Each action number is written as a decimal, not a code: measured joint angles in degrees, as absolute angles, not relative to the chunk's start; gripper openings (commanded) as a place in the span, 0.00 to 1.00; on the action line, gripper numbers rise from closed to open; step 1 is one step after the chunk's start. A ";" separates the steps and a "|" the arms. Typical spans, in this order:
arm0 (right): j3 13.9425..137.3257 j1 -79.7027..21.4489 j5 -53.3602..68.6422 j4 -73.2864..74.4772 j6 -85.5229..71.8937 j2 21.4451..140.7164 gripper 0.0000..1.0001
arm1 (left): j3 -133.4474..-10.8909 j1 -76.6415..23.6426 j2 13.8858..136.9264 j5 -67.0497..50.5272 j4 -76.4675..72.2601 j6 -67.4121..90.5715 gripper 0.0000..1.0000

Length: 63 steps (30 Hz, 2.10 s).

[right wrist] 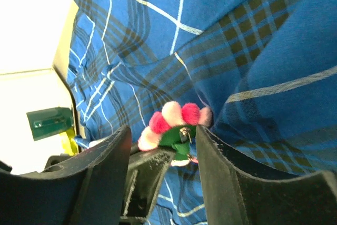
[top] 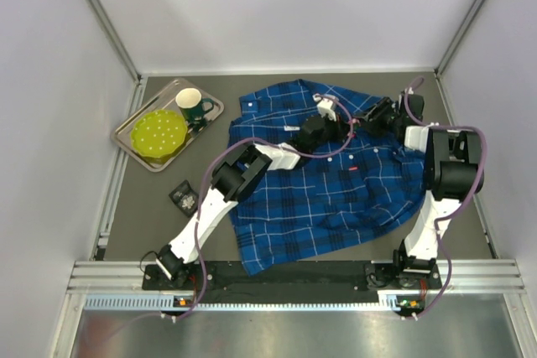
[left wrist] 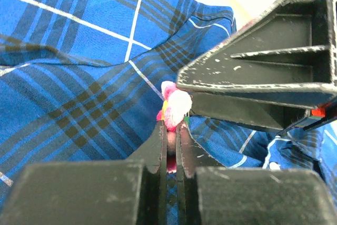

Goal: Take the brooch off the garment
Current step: Open the brooch with the flattened clothing.

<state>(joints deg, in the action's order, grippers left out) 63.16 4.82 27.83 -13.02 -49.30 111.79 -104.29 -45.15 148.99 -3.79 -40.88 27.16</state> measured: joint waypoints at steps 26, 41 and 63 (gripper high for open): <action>62.06 3.40 22.98 -5.32 -44.51 108.09 0.56 | -102.08 -43.07 149.10 -7.99 -43.24 40.73 0.00; 67.96 1.54 15.22 7.38 -37.19 104.84 0.69 | -103.53 -49.56 148.97 4.60 -42.37 20.73 0.00; 71.35 -1.30 13.04 7.55 -35.53 108.44 0.69 | -103.50 -50.35 148.77 6.02 -42.24 16.51 0.00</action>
<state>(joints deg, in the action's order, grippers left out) 71.35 -1.30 13.04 7.55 -35.53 108.44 -103.50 -50.35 148.77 6.02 -42.24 16.51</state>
